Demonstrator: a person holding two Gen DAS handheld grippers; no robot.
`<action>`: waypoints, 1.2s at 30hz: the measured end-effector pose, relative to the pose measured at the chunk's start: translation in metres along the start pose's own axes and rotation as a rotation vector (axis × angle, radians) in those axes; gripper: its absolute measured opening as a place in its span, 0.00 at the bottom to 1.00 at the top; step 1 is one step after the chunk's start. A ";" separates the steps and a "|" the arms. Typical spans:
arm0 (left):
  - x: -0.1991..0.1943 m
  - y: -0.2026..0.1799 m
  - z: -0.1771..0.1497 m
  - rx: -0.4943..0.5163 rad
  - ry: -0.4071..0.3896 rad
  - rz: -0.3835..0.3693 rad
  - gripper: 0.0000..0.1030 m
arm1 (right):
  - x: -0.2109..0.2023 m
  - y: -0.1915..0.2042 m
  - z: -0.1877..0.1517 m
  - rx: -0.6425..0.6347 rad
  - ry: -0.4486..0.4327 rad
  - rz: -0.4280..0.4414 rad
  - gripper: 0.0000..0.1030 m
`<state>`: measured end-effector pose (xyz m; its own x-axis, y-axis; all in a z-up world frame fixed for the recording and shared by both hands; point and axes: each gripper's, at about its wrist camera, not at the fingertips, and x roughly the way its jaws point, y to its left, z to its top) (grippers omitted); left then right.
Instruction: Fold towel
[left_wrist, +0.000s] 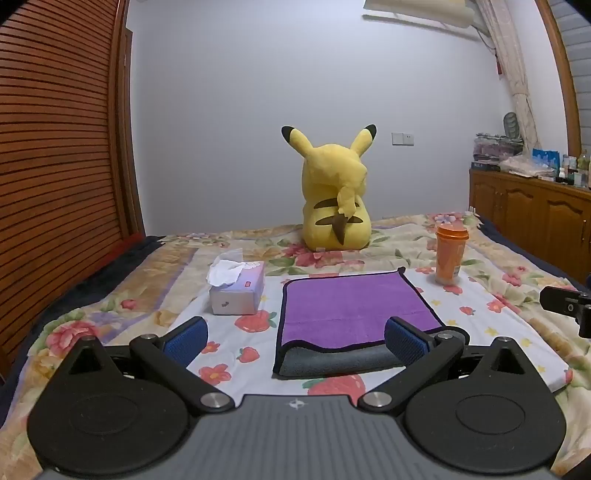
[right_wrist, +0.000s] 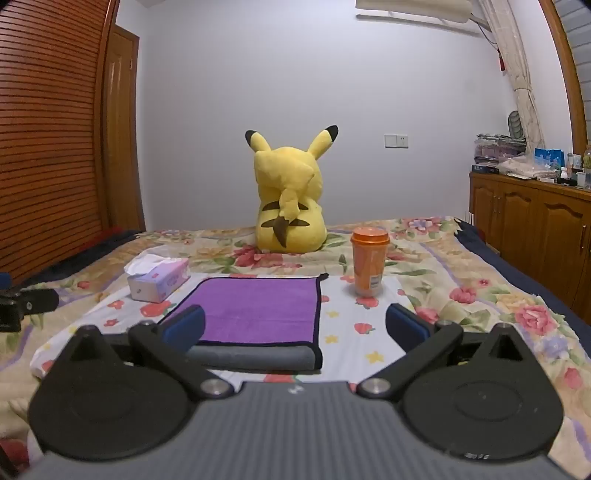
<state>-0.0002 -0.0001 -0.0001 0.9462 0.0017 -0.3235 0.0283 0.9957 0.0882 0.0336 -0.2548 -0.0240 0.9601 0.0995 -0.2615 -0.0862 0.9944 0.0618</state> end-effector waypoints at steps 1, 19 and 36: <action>0.000 0.000 0.000 0.000 0.000 0.000 1.00 | 0.000 0.000 0.000 0.000 0.000 0.000 1.00; 0.000 0.000 0.000 0.000 0.005 0.000 1.00 | 0.000 -0.001 0.000 -0.001 0.000 0.000 1.00; 0.000 0.000 0.000 0.003 0.005 0.000 1.00 | 0.000 0.000 0.000 0.000 -0.001 0.001 1.00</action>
<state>-0.0003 -0.0002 -0.0001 0.9446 0.0023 -0.3282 0.0291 0.9955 0.0907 0.0333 -0.2546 -0.0234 0.9603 0.1000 -0.2604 -0.0866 0.9943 0.0624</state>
